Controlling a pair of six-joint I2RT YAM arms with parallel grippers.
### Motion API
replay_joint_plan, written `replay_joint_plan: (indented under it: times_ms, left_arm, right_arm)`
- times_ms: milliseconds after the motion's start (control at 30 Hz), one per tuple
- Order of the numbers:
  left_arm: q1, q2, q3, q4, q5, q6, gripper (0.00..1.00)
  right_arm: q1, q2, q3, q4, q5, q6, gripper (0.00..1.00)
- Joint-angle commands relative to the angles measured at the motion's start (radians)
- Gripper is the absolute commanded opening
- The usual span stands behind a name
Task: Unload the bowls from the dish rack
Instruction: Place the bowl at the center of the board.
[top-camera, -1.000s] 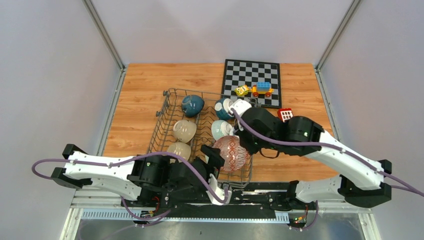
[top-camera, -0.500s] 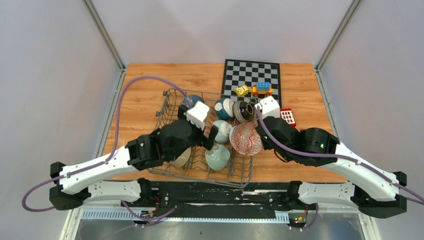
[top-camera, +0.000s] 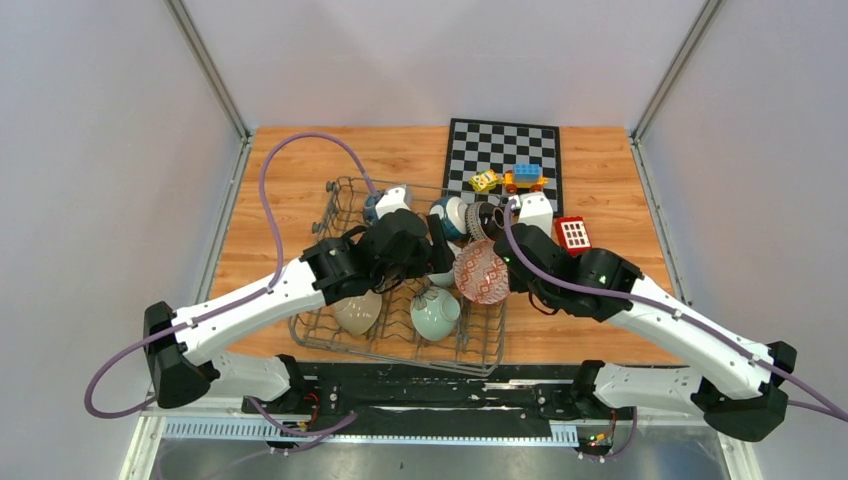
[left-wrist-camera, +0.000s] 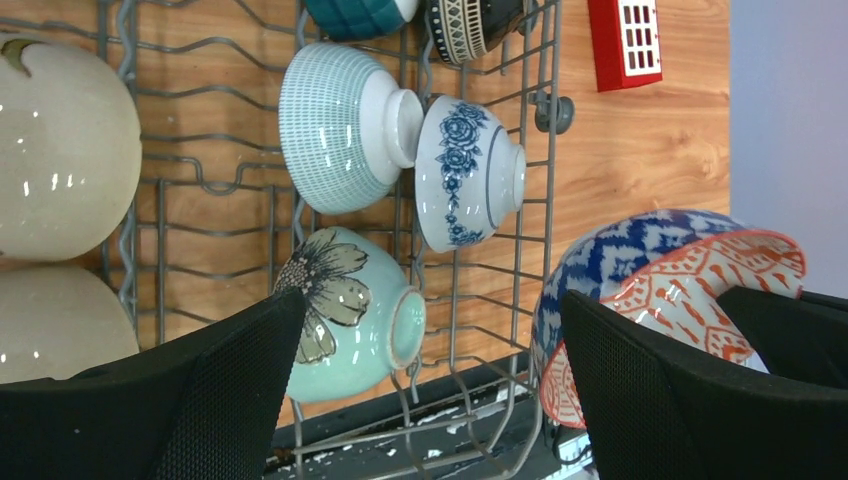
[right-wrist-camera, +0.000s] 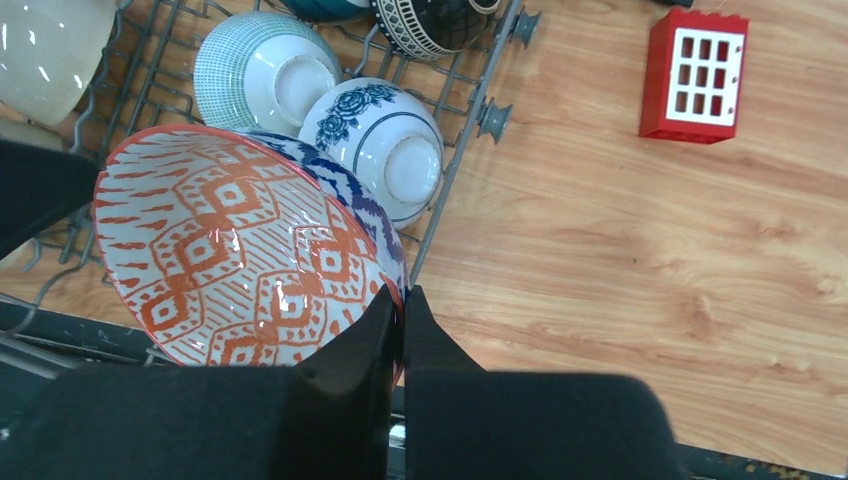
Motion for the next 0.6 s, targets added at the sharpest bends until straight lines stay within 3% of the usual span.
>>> replay_joint_plan:
  times_ms: [0, 367, 567]
  left_arm:
    - [0.000, -0.042, 0.011, -0.037, -0.019, -0.050, 1.00]
    - [-0.001, -0.079, 0.012, -0.024, -0.029, 0.128, 0.87]
    - [-0.002, -0.042, 0.013, -0.030, 0.020, 0.176, 0.70]
  right_arm:
    - [-0.055, 0.021, -0.010, 0.114, -0.101, 0.081, 0.00]
    - [-0.122, 0.087, -0.005, 0.122, -0.246, 0.175, 0.00]
    - [-0.128, 0.097, -0.001, 0.124, -0.277, 0.196, 0.00]
